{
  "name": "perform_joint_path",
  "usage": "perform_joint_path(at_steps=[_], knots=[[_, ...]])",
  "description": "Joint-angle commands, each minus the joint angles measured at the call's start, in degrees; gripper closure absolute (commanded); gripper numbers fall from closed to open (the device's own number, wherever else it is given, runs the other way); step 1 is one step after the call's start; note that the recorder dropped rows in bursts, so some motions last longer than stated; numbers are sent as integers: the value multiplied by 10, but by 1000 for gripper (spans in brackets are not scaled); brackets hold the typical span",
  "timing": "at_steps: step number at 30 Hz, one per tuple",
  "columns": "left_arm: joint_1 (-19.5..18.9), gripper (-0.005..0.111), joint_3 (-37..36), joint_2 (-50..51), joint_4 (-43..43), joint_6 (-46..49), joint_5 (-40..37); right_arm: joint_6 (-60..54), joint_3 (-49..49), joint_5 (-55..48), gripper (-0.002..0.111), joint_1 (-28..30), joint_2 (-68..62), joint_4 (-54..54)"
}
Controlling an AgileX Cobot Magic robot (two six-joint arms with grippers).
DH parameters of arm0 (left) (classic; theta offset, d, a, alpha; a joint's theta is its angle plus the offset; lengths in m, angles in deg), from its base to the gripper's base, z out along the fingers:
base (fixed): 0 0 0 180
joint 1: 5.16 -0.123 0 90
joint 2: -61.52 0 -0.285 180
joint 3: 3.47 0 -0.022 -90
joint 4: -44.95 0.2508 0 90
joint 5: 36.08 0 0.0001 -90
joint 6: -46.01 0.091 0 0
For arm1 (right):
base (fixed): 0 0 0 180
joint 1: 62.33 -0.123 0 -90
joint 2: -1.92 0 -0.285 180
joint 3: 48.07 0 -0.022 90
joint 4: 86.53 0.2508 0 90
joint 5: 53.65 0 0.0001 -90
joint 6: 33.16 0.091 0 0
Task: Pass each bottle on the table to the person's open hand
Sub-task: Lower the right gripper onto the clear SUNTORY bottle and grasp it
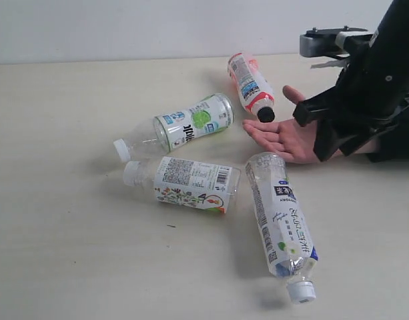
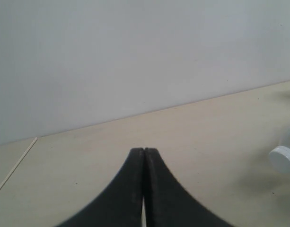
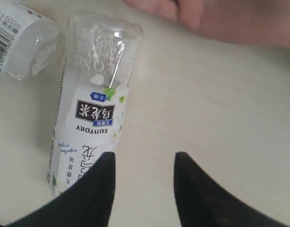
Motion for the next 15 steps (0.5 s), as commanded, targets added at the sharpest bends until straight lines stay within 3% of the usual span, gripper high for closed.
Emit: perform_joint_path(at_steps=[1,7,15], knots=[[2,107,-2,-3,0,0,3,0,35,84,55,-29,-4,8],[2,107,-2,-3,0,0,3,3,91,174,31,-67,-4,8],[2,107,-2,-3,0,0,3,40,122,254,28,-95,-20,8]])
